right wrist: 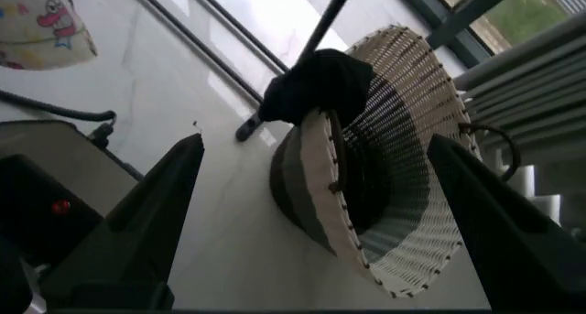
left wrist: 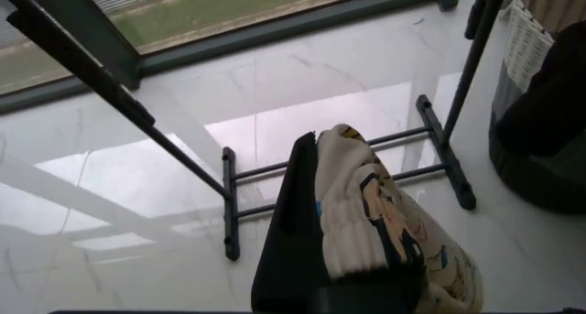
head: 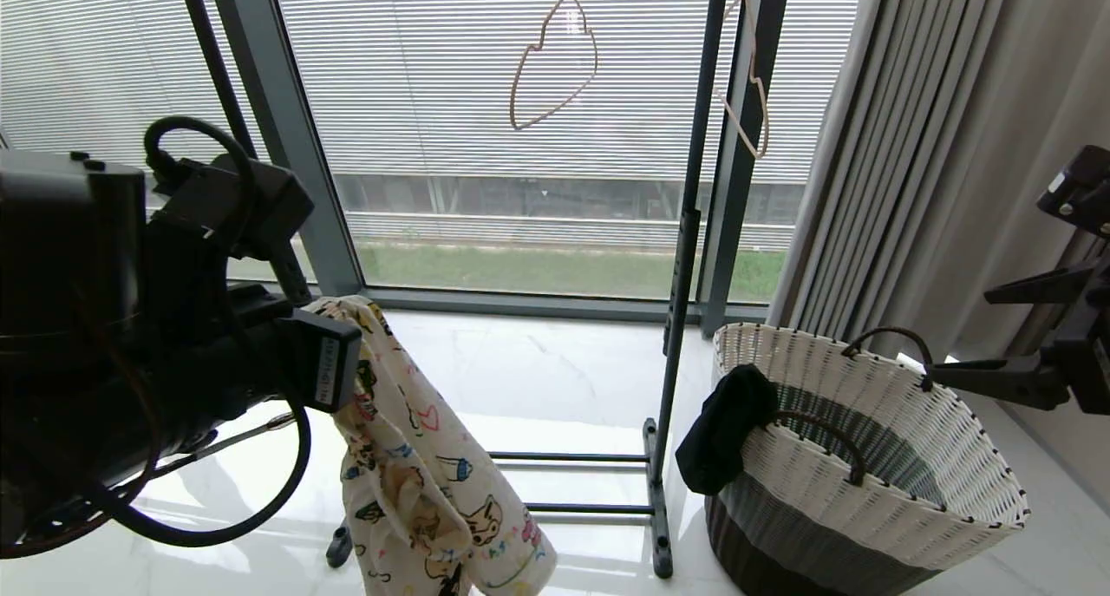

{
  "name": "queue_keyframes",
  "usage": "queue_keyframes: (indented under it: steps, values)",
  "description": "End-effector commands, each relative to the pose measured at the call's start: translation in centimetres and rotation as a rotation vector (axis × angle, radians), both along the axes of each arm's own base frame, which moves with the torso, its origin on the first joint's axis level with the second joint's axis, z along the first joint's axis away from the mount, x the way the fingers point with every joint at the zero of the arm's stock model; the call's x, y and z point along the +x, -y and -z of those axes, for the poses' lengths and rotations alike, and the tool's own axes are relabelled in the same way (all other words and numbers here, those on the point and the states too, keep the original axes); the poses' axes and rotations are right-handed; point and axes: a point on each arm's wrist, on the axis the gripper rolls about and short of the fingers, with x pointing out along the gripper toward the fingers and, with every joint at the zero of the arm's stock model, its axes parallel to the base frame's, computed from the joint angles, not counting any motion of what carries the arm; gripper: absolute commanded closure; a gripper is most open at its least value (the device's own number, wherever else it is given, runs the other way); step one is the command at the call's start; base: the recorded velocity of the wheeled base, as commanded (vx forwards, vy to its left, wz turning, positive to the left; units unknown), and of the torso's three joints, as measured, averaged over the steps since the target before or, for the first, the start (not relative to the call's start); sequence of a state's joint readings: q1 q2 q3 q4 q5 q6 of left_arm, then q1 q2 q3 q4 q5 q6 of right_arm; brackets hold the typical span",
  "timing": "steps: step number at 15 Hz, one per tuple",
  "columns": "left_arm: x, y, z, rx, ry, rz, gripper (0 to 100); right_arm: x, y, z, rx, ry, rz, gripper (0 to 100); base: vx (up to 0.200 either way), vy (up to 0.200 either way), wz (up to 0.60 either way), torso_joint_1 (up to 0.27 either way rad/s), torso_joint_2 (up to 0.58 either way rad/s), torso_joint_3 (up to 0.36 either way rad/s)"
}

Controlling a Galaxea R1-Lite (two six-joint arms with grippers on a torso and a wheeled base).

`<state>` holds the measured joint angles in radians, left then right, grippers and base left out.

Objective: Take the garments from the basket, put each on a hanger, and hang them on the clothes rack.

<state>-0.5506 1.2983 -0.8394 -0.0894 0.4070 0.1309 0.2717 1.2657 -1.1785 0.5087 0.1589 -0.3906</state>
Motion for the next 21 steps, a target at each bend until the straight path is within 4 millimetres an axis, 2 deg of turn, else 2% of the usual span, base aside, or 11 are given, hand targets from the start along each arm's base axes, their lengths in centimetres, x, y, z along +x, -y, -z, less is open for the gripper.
queue_keyframes:
  steps: [1,6,19,21]
  values:
    - [-1.6,-3.1,0.1,-0.014,0.028,-0.100,100,0.0,2.4,0.3,-0.019,-0.014,0.141,0,0.000,0.000,0.00,0.000,0.00,0.000]
    - [-2.4,-4.2,0.8,-0.012,0.021,-0.139,100,-0.1,4.2,0.2,-0.043,0.003,0.231,0,0.000,0.000,0.00,0.000,0.00,0.000]
    - [-2.5,-4.3,0.7,-0.012,0.028,-0.138,100,-0.1,4.3,0.3,-0.042,0.001,0.233,0,0.000,0.200,0.00,0.004,0.00,0.003]
    - [-2.5,-4.3,0.7,-0.012,0.028,-0.139,100,-0.2,4.3,0.3,-0.042,0.004,0.233,0,0.000,0.000,0.00,0.000,0.00,0.000]
